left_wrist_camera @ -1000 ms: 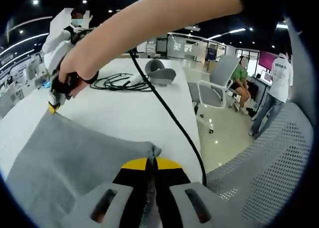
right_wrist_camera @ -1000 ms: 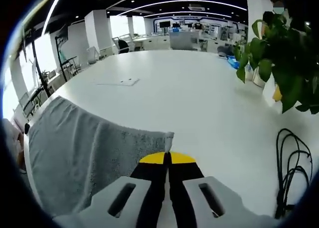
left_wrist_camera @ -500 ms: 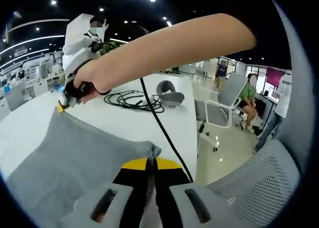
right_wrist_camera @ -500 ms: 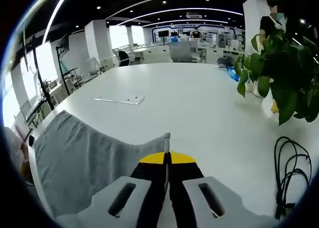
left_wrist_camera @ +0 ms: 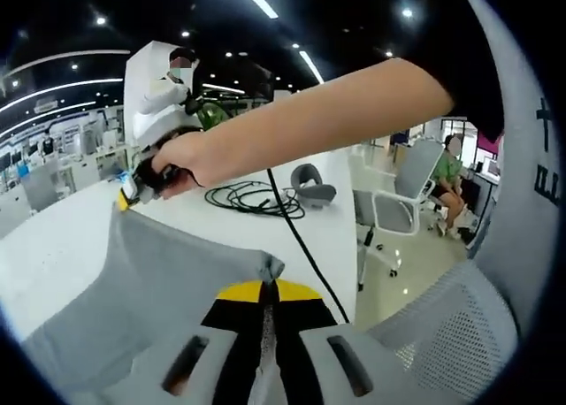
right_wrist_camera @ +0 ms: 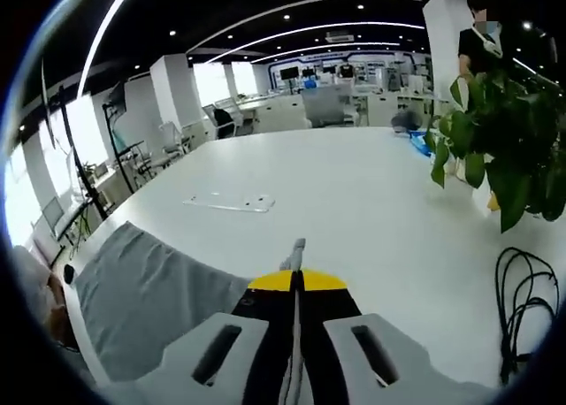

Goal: Fold the towel on the table until its edges align and the towel forms a compact rectangular stack.

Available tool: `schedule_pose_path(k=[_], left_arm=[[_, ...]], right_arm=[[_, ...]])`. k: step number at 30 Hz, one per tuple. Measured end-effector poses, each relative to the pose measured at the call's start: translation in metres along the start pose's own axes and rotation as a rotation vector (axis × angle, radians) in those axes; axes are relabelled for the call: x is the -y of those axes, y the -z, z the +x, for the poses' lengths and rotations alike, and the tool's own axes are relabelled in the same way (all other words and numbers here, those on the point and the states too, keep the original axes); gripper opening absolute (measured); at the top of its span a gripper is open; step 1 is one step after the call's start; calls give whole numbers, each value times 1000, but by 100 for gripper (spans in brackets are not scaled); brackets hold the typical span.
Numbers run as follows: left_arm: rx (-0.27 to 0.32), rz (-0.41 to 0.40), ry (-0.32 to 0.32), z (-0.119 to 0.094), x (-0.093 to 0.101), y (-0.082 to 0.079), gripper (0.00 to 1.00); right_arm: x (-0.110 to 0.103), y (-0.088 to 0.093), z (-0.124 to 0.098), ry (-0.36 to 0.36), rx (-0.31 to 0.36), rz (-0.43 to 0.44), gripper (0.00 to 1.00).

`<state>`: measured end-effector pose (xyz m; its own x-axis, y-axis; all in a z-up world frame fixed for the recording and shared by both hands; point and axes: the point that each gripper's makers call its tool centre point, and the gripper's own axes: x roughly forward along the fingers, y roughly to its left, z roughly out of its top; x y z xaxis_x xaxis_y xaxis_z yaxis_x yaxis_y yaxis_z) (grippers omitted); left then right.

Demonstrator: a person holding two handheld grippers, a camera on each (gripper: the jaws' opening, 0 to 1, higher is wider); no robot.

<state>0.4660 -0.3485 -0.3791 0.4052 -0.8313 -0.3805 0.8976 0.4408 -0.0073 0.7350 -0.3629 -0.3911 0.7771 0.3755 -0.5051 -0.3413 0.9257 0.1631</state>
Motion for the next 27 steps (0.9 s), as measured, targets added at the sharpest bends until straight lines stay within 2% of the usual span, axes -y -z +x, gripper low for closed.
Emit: schedule_pose_path(k=[3,9,18,23,27], left_arm=[[5,1,-12,-7,-3,-2,3],[49,-17,-52,-28,-13,-13,3],[106,-91,-107,-66,-32,-18,3],[129,-99,-132,-86,-39,-24,3],[151,-122,-159,-113,-51,-16,3]], right_arm=[[-6,-14,-3,1,52,-40,0],[-26,-26,-6,-16,62,-33,0],[-66,-51,-12,-51,118,-59,0],[-82,-60,-10,-66,128,-67,0],[-105,-66,-7,-84,134,-93,0]])
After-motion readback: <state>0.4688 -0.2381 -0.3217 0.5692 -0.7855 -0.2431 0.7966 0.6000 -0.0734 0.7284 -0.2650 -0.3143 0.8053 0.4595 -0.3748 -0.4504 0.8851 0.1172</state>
